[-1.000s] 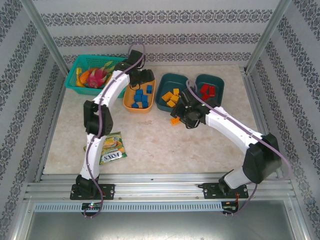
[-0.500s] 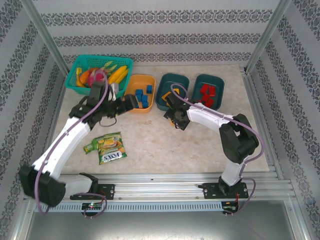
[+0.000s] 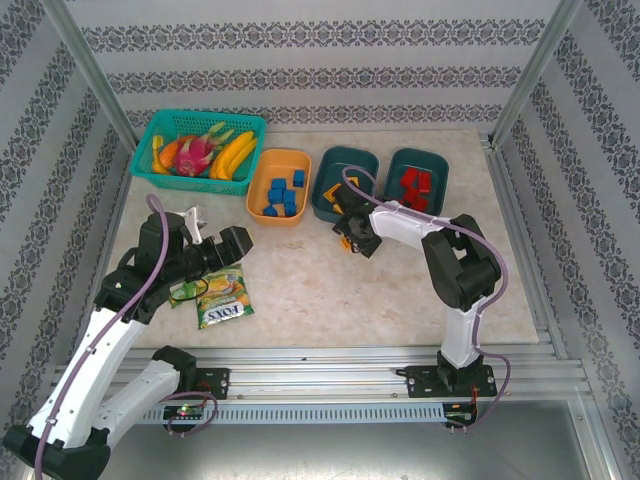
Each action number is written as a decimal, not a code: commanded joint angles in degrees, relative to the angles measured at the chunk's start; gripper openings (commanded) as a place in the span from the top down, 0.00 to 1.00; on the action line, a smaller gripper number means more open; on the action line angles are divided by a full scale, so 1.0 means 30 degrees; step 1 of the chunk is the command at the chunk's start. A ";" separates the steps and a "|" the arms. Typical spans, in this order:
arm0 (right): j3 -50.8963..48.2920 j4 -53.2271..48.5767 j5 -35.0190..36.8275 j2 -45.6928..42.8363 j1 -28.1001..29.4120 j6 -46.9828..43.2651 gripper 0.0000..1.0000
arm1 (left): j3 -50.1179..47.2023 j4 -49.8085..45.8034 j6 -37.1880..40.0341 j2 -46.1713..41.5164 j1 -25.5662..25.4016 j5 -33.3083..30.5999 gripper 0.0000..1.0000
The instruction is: Sort the legos into containers by color
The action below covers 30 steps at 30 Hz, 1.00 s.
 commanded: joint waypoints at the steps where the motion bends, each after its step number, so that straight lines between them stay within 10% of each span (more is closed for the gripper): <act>1: 0.0704 -0.0368 0.0647 0.0721 -0.0068 -0.0250 0.30 | -0.0064 -0.0585 -0.0284 -0.0083 -0.0203 -0.0163 0.09; 14: -0.0573 -0.1236 0.0564 -0.0107 0.0312 0.0516 0.75 | -0.0044 -0.0159 0.0014 0.0355 -0.0230 0.0225 0.11; 30: 0.2621 -0.1116 0.0485 -0.3582 0.0513 -0.6561 0.79 | 0.3464 0.3383 -0.0747 0.6469 -0.0201 0.1275 0.11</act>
